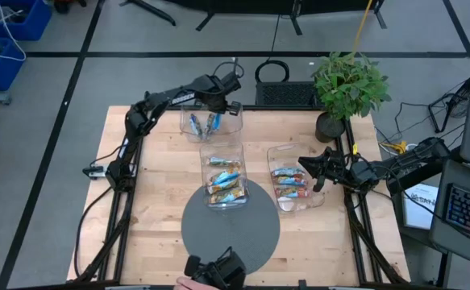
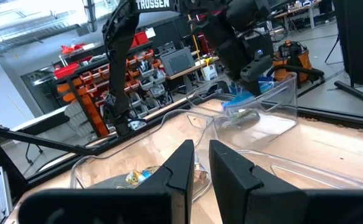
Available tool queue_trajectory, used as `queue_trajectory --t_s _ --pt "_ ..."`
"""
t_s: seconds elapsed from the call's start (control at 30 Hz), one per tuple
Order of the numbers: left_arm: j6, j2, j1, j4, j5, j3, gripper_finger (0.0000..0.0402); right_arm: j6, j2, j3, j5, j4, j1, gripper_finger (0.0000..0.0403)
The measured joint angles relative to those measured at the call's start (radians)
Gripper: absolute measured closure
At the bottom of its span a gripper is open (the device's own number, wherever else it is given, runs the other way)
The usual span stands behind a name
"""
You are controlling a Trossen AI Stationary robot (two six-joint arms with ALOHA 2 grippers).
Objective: Pick and place Granola Bars by type
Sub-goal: Put the blue granola bar into the top transparent bin, then return to Home Position
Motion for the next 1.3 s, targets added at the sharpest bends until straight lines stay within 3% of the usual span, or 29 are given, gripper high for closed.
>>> queue_trajectory --t_s 0.6,1.1,1.3 --pt "-0.006 0.001 -0.014 0.140 0.022 -0.139 0.0386 0.000 0.000 0.000 0.000 0.000 0.000 0.0358" --pt "0.028 0.001 -0.014 0.134 0.055 -0.139 0.0190 0.000 0.000 0.000 0.000 0.000 0.000 0.0358" --pt "0.031 -0.016 -0.014 0.132 0.119 -0.140 0.0118 0.000 0.000 0.000 0.000 0.000 0.000 0.0358"
